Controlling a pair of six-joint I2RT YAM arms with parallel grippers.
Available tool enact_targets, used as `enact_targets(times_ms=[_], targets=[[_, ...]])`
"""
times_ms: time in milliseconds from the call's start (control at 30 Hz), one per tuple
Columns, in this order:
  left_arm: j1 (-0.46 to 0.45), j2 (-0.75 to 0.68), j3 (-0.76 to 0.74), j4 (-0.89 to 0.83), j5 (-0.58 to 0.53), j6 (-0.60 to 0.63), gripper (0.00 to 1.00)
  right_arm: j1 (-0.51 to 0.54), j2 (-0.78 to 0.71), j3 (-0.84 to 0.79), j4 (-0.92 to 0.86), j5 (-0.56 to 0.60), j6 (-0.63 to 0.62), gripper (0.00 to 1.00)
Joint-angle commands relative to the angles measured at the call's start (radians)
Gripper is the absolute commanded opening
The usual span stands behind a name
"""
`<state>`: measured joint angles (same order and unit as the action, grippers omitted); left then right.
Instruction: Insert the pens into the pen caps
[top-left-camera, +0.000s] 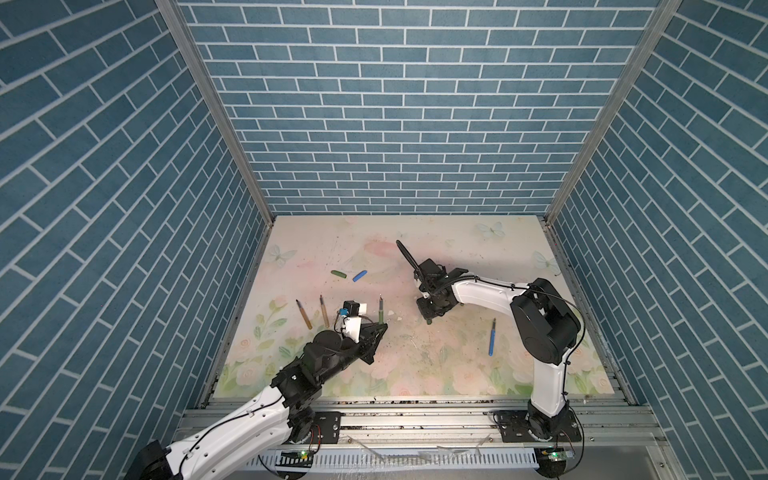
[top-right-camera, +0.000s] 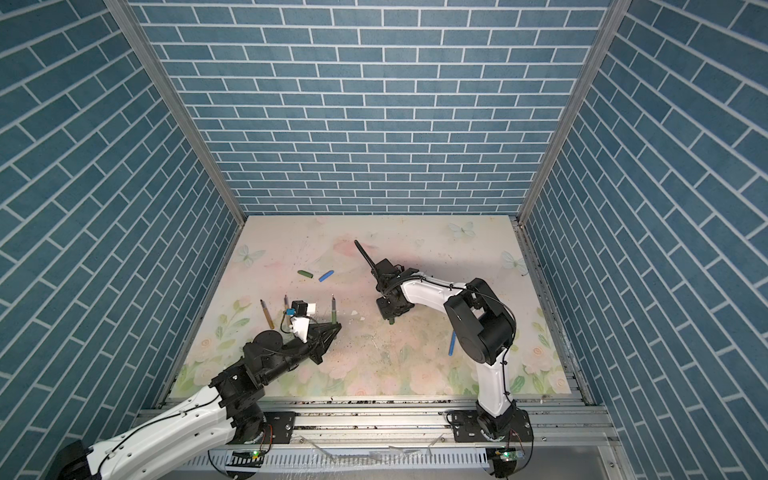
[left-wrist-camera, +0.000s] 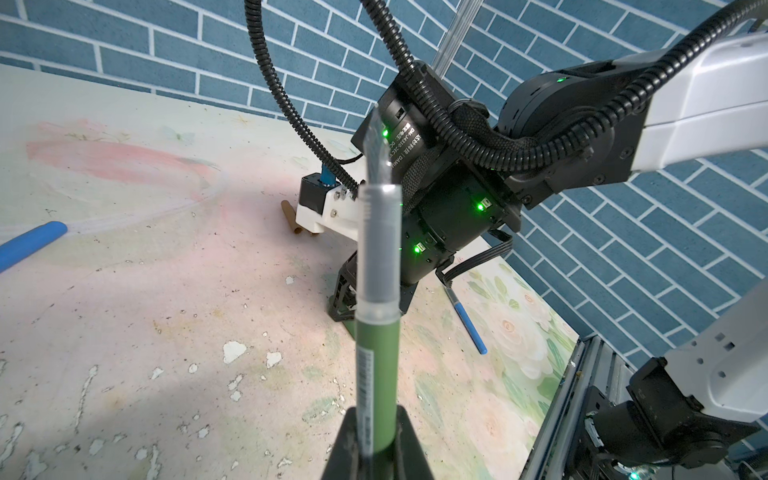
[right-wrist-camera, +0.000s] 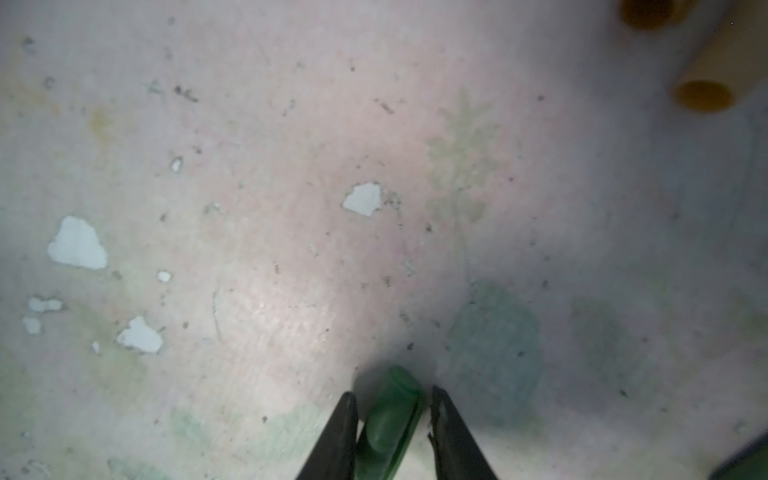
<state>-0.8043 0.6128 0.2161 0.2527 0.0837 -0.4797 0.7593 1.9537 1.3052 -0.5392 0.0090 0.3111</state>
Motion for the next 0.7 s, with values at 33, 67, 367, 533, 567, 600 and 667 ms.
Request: enact_targets(times_ms=[33,67,367,533,567,600,667], targets=[[0.004,0.005,0.023,0.023,0.008,0.004,0.00,-0.022,-0.017,-0.010,0.012,0.047,0.091,0.32],[0.004,0.007,0.025,0.024,0.009,0.003,0.00,-0.023,-0.022,-0.013,0.017,0.030,0.092,0.32],[0.004,0.018,0.032,0.036,0.023,0.003,0.00,-0.031,-0.128,-0.070,0.042,-0.059,0.146,0.34],[0.004,0.062,0.031,0.065,0.040,0.000,0.00,-0.053,-0.170,-0.131,0.088,-0.090,0.188,0.34],[0.004,0.067,0.031,0.070,0.043,-0.001,0.00,-0.060,-0.175,-0.142,0.100,-0.118,0.197,0.33],[0.004,0.072,0.032,0.075,0.046,0.000,0.00,-0.067,-0.180,-0.157,0.122,-0.143,0.206,0.31],[0.004,0.080,0.035,0.076,0.052,0.002,0.00,-0.081,-0.181,-0.173,0.146,-0.163,0.223,0.27]])
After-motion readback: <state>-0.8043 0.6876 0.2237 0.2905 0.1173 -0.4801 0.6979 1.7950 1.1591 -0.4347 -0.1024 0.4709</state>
